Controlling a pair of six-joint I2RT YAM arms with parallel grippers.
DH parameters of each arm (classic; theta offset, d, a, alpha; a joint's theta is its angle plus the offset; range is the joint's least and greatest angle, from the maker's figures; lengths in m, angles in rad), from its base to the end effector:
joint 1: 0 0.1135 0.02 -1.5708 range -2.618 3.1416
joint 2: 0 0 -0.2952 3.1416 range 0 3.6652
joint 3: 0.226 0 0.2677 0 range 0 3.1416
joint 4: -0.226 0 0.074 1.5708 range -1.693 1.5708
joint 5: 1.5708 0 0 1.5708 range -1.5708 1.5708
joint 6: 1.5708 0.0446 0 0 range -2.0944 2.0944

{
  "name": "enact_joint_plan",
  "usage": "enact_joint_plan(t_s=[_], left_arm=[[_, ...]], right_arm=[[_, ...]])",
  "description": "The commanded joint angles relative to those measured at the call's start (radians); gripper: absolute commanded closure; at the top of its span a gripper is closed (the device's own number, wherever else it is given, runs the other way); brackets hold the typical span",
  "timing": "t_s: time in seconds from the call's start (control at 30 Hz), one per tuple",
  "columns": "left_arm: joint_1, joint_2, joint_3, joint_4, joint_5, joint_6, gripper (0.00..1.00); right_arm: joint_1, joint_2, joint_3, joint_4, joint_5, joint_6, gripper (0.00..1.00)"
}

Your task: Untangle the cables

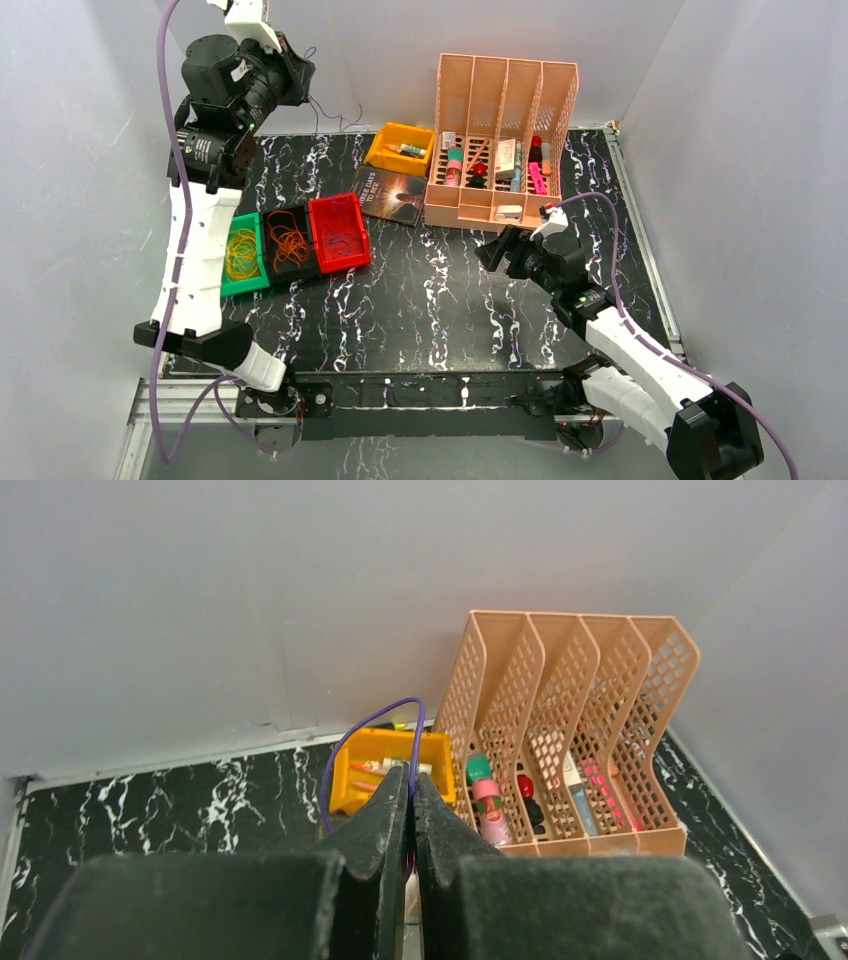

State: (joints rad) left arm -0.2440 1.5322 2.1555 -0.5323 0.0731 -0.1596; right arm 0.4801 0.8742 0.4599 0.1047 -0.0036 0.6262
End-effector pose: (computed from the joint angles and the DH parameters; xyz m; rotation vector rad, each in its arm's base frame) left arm 0.2936 -0.0765 0.6202 0.1225 1.4865 -0.3806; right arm 0.1831 0.0955 0.2537 0.1400 1.9475 0.7518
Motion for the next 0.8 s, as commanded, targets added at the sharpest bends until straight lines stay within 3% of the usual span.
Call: enact_joint_plan(t_s=[0.0, 0.77], left_arm=[[0.005, -0.07, -0.051, 0.011, -0.046, 0.023, 1.0], [0.003, -0.172, -0.32, 0.054, -0.099, 0.017, 1.0]], right_arm=[[0.003, -0.001, -0.005, 0.043, -0.005, 0.007, 0.02], [0.003, -0.001, -0.009, 0.036, -0.017, 0.021, 0.02]])
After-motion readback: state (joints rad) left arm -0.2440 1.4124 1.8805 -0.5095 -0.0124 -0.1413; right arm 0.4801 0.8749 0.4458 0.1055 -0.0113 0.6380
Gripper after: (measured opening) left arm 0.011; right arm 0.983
